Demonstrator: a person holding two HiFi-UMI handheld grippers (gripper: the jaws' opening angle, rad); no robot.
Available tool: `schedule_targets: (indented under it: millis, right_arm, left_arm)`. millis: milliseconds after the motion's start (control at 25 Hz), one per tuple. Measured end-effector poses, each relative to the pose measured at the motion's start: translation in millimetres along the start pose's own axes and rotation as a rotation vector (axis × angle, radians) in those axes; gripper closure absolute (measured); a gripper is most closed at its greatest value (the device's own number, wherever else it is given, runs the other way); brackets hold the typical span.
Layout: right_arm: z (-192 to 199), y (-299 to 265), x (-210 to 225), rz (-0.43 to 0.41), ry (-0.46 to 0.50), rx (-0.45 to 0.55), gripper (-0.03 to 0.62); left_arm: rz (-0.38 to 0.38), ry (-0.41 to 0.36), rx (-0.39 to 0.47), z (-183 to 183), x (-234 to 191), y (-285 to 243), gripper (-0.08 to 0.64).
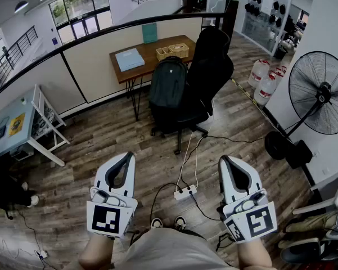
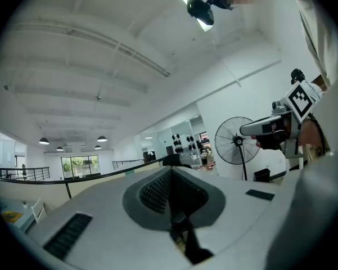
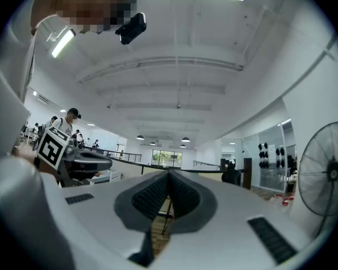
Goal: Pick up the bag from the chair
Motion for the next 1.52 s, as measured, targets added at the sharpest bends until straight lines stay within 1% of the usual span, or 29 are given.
schedule_targets:
  millis: [240,560,680,840,960,1040,1080,1120,1160,1200,1240,1320,1400,1520]
  right_arm:
    - [0,1,12,0.011,-0.055,0.016,0.589]
    - [5,3,24,0.01,-0.047,-0.002,0.589]
    - [8,6,31,0.01,-0.05,-0.001,0.589]
    - [13,10,42,0.005,-0.05,-0.004,0.589]
    - [17,14,50,-0.001,-0.084,0.009,0.589]
    - [19,17,54,-0.002,-0.125,0.035,0.584]
    - [20,17,55,-0.006,-0.138,0.053,0.461]
    - [20,17,57,-0.009,-0.139,0.071,0.258]
    - [20,16,57,-0.009,-0.123,0.086,0.113]
    - [20,15,57,-0.008,-0.098,0.096,0.011]
    - [19,15,57,-0.008,-0.075,0.1,-0.006]
    - [19,13,55,-0.016,-0.076,0.103,-0.006]
    - [19,9,54,-0.02,-0.1,0.107,-0.006]
    - [23,5,55,-0.013,-0.1,0.101,-0.004]
  left_arm:
    - [0.005,-0.008,-0.009,0,5,-5,0.558]
    - [0.008,-0.01,-0.017,0,13,-15,0.558]
    - [0.009,-0.03,-0.021,3,19,-18,0.558]
    - [-0.001,-0.033,-0.019,5,28,-23,0.558]
    - [-0.006,-0.014,-0.029,8,37,-24,0.558]
    - [-0.007,0.02,-0.042,11,41,-23,0.558]
    - [-0.011,0.053,-0.042,13,43,-23,0.551]
    - [-0.016,0.084,-0.036,14,44,-24,0.439]
    - [-0.026,0.099,-0.026,15,46,-24,0.255]
    - [-0.043,0.094,-0.011,15,46,-25,0.18]
    - [-0.064,0.075,0.007,15,47,-25,0.159]
    - [-0.093,0.04,0.033,12,48,-24,0.132]
    - [-0.101,0.029,0.039,10,47,-23,0.129]
    - [-0.101,0.008,0.029,14,44,-23,0.13]
Point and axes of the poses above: the fingertips, and each gripper's own axes: y backward along the fingers, x to its right, z out of its underside, the point moved 7 cm from there along y, backward along the fingers, and after that the axes turned 14 degrees about x, right-handed, at the moved point
